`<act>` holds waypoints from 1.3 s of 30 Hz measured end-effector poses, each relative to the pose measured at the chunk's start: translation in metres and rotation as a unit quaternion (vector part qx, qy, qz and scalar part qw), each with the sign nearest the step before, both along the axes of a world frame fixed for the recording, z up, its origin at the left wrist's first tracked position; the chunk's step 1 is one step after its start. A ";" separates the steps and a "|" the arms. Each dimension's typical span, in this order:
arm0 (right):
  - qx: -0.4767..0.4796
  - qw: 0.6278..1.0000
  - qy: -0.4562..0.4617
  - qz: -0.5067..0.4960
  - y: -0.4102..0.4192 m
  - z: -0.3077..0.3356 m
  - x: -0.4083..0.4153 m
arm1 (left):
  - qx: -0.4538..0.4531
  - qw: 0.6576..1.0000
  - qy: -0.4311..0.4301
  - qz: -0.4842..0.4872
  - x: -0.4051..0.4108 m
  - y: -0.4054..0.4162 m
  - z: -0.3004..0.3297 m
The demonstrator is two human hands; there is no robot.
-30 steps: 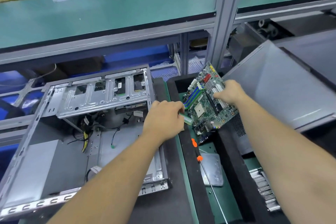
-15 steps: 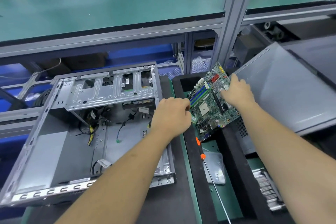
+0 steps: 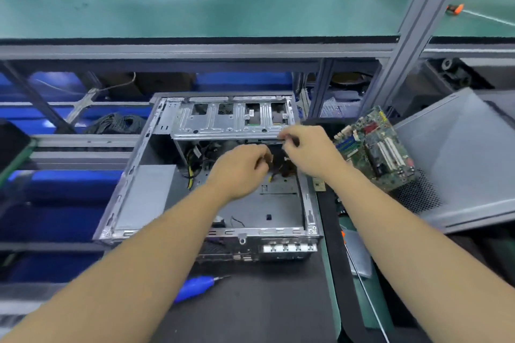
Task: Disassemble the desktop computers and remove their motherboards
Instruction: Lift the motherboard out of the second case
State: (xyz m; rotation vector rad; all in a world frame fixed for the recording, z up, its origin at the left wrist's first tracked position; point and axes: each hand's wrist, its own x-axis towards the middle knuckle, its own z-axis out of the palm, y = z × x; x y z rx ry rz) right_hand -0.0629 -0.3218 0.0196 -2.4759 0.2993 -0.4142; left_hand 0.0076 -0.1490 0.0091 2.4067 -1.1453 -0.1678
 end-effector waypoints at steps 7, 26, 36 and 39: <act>0.056 0.933 0.267 0.233 0.114 -0.004 0.000 | 0.206 0.979 -0.005 -0.009 0.012 0.097 -0.008; -0.143 0.957 0.253 0.012 0.142 -0.031 -0.034 | 0.033 0.987 -0.141 0.069 -0.005 0.104 -0.028; -0.089 0.981 0.161 -0.059 0.157 -0.016 -0.038 | 0.022 0.985 -0.153 0.074 -0.032 0.119 -0.030; -0.178 0.976 0.055 -0.108 0.186 -0.022 -0.065 | -0.047 0.982 -0.183 0.026 -0.066 0.141 -0.037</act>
